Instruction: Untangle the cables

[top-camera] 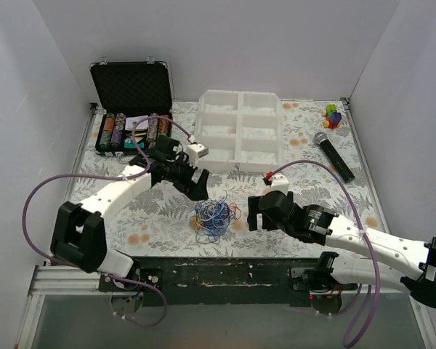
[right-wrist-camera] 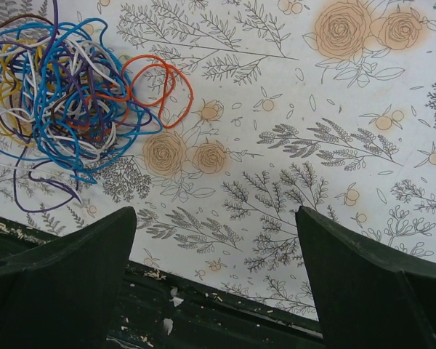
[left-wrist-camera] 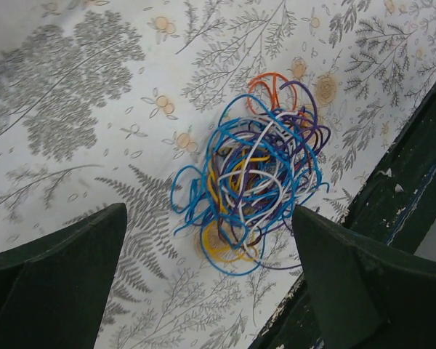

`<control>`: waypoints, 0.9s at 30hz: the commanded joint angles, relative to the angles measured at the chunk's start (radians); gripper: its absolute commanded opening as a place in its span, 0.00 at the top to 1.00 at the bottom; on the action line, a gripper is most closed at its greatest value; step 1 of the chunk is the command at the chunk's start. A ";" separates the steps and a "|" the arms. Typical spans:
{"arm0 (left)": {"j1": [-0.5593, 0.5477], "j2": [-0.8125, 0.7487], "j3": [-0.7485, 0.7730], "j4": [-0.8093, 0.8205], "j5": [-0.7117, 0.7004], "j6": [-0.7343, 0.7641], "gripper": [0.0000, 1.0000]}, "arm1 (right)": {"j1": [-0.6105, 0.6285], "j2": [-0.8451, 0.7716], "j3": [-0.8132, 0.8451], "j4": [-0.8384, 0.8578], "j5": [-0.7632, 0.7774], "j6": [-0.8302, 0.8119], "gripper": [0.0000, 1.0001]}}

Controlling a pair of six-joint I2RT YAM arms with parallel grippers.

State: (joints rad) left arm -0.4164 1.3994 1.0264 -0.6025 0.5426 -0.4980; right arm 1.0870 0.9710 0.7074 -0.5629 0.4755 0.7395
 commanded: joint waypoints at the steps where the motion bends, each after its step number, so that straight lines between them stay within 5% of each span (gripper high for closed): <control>1: -0.091 0.079 0.046 0.081 0.023 -0.022 0.02 | -0.002 -0.054 0.001 0.021 0.046 0.023 0.00; 21: -0.231 0.262 0.126 0.136 0.126 -0.091 0.02 | -0.007 0.049 -0.032 0.225 -0.136 -0.058 0.00; 23: -0.232 0.271 0.121 0.141 0.122 -0.090 0.13 | -0.007 0.044 -0.031 0.230 -0.132 -0.061 0.00; 27: -0.231 0.247 0.118 0.145 0.109 -0.086 0.60 | -0.016 0.031 0.001 0.183 -0.045 -0.084 0.00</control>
State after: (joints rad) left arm -0.6502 1.6878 1.1347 -0.4782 0.6430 -0.5930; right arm 1.0813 1.0237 0.6785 -0.3897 0.3614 0.6872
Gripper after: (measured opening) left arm 0.578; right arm 1.000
